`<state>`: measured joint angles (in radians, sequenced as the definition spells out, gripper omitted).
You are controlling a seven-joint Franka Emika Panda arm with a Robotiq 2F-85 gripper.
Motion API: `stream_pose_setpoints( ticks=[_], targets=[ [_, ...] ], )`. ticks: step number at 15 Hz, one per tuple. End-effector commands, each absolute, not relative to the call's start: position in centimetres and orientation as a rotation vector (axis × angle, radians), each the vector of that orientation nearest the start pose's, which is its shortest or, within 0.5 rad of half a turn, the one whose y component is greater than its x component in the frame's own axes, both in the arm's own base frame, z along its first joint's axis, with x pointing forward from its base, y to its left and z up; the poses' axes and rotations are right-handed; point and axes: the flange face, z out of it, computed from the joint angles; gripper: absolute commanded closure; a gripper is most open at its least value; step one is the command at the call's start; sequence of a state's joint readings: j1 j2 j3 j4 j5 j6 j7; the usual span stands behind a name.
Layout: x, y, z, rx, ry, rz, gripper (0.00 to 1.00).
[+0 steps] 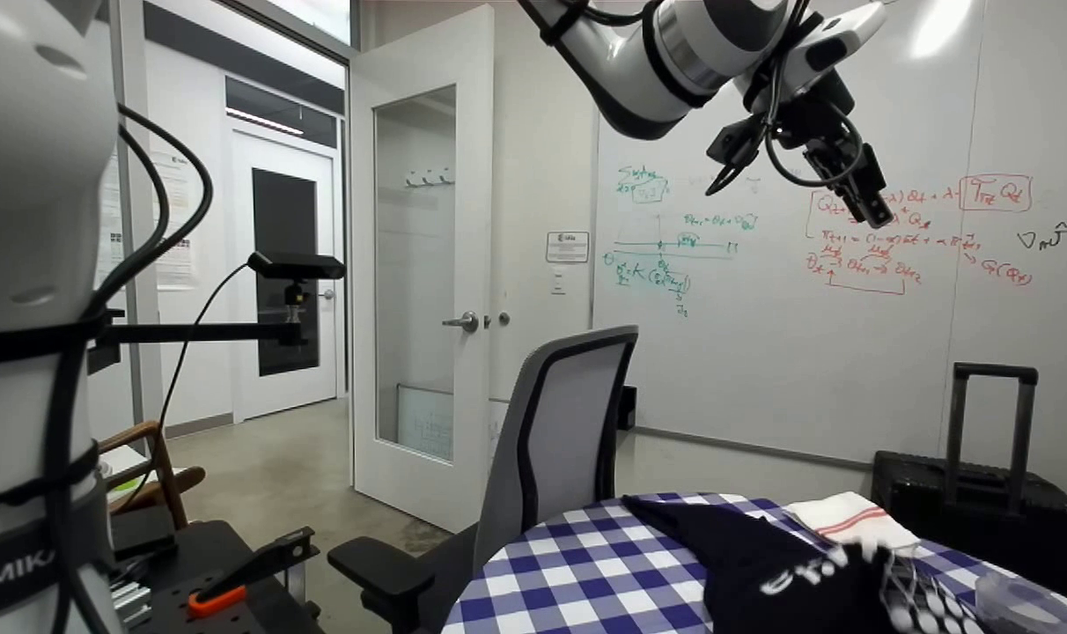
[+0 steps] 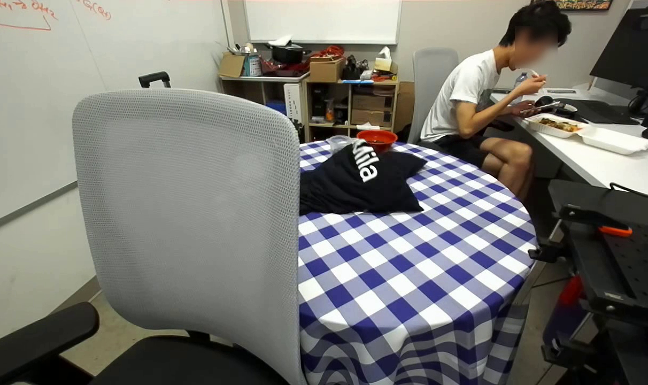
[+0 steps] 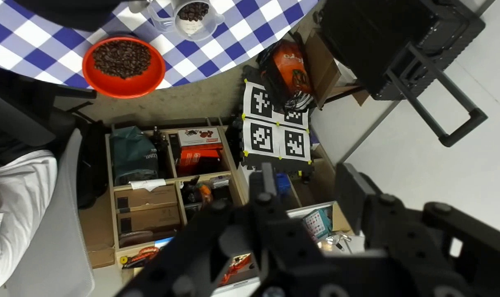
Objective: Put the black shirt on the table
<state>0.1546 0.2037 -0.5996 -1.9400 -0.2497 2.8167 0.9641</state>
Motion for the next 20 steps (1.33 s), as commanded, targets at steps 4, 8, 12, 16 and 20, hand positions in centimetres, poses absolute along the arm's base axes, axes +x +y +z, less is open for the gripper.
stream_pose_setpoints(
  ticks=[4, 8, 12, 16, 20],
  targets=[
    [58.7, -23.8, 48.2, -2.503, 1.63, -1.179, 0.05],
    [58.0, -22.4, 48.4, -2.548, 1.455, -1.192, 0.0],
    [57.5, -15.3, 45.1, -2.595, 1.171, -1.13, 0.0],
    [57.1, -8.0, 43.2, -2.631, 0.91, -1.023, 0.0],
    [57.6, -4.0, 43.7, -2.679, 0.651, -0.835, 0.0]
  ],
)
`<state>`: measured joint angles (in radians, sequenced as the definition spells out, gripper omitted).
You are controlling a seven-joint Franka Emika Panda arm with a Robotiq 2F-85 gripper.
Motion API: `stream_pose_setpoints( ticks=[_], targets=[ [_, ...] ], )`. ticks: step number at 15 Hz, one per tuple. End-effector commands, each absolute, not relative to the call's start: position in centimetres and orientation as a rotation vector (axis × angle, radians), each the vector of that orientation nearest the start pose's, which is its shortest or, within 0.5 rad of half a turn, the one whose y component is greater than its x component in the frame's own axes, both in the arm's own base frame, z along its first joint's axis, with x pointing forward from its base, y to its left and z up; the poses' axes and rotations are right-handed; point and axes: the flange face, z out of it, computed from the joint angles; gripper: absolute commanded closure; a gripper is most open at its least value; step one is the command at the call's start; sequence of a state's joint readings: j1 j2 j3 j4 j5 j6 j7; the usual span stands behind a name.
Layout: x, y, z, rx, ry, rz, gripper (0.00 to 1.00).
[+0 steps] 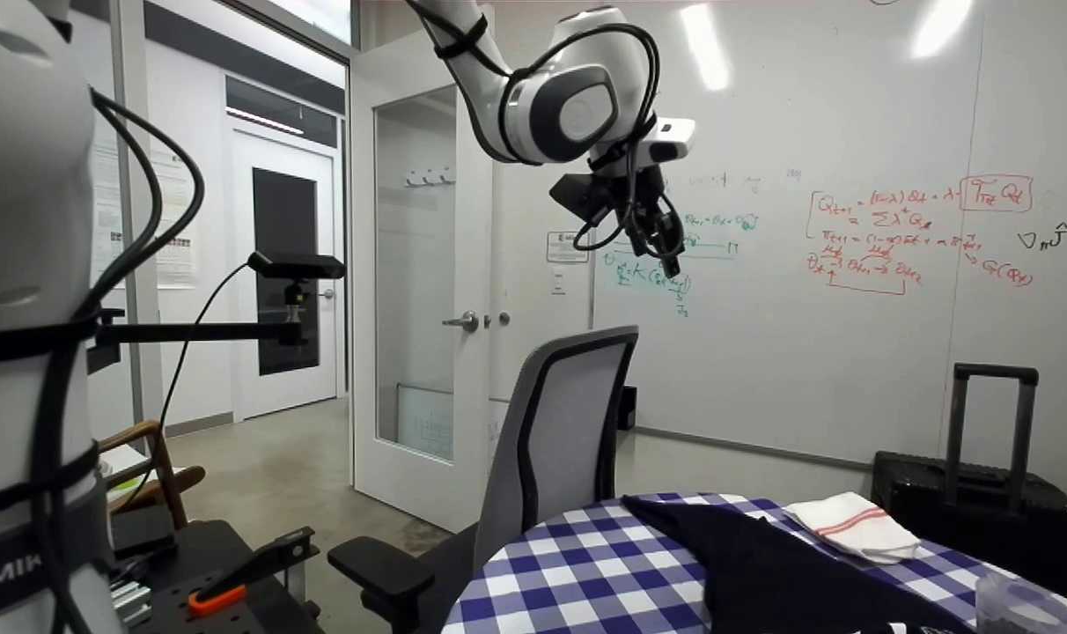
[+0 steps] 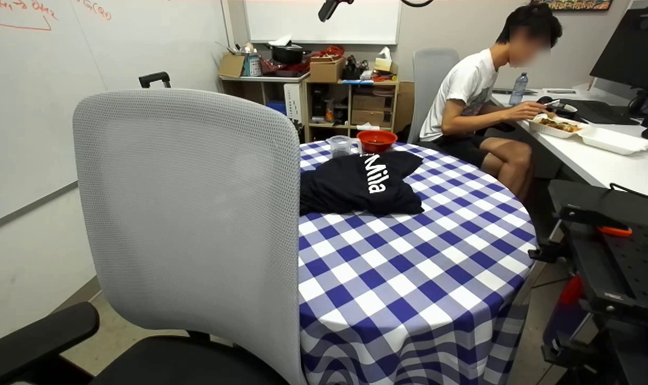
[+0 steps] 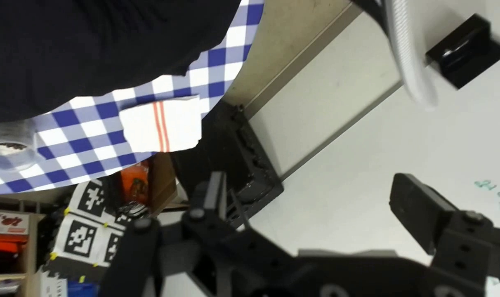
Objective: Put the black shirt on the table
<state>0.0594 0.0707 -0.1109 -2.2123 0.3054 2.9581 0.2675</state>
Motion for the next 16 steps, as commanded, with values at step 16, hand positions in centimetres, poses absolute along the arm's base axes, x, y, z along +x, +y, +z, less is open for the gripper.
stream_pose_setpoints(
  ticks=[16],
  targets=[
    [49.8, -14.5, 39.3, -3.092, 0.182, 0.075, 0.0]
  ],
)
